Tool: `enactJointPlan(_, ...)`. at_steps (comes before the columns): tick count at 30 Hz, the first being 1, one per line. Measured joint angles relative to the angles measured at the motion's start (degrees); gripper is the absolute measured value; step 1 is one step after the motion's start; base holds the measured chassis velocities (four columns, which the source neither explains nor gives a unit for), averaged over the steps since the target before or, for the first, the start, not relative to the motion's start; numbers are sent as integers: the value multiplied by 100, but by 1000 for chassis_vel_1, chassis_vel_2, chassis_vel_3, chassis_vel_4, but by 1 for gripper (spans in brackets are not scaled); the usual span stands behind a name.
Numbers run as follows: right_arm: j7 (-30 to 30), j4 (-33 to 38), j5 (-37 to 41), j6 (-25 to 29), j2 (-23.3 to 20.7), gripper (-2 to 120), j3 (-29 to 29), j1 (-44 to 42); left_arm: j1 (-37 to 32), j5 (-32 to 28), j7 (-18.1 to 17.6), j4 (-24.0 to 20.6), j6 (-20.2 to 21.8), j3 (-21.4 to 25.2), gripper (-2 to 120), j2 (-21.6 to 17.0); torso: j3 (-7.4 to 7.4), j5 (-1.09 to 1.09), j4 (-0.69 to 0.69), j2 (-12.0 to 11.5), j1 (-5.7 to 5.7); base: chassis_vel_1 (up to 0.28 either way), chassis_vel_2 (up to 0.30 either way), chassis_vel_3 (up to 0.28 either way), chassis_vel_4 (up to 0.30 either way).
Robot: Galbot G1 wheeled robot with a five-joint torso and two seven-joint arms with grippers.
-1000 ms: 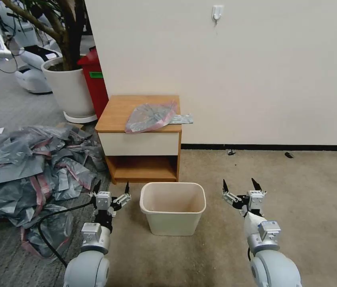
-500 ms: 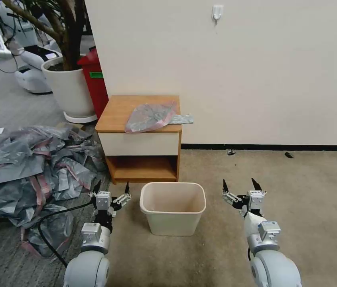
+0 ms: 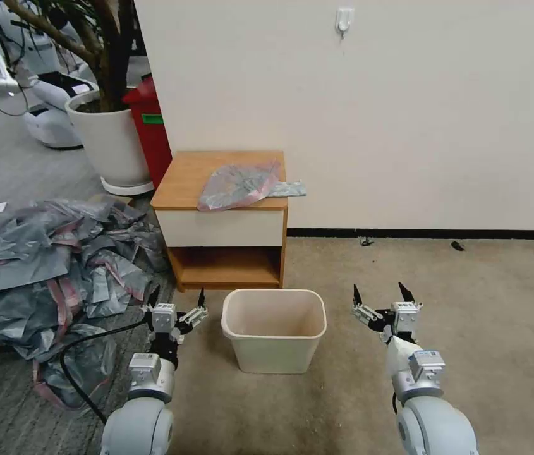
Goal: Pick up the garbage bag from the table and place it over the trash can.
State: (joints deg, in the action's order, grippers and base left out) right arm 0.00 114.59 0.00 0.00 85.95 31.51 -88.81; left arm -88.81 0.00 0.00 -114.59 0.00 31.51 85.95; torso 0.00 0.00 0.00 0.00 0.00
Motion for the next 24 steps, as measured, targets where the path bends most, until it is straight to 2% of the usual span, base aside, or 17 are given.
enactJointPlan(14, 0, 38, 0, 0, 7, 100, 18, -10, -2, -27, 0, -14, 0, -1, 100, -20, 0, 0, 0, 0, 0, 0, 0, 0, 0)
enactJointPlan(19, -17, 512, 3, 11, 83, 100, 226, -125, -50, -411, -92, -263, -94, 1, 100, -318, 0, 0, 1, 0, 0, 0, 0, 0, 0)
enactJointPlan(20, -48, 1062, 8, 44, 175, 100, 469, -266, -110, -873, -218, -550, -229, 3, 100, -675, 0, -2, 0, 0, 0, 0, 0, 0, 0)
enactJointPlan(21, -56, 1211, 17, 57, 201, 100, 531, -307, -148, -1166, -298, -733, -313, 4, 100, -902, 0, -3, 0, 0, 0, 0, 0, 0, 0)
enactJointPlan(23, -96, 1329, 132, 53, 187, 100, 447, -405, -204, -1580, -409, -994, -433, 8, 100, -1221, 0, 1, 0, 0, 0, 0, 0, 0, 0)
enactJointPlan(24, -96, 1329, 132, 53, 187, 100, 447, -405, -204, -1580, -409, -994, -433, 8, 100, -1221, 0, 1, 0, 0, 0, 0, 0, 0, 0)
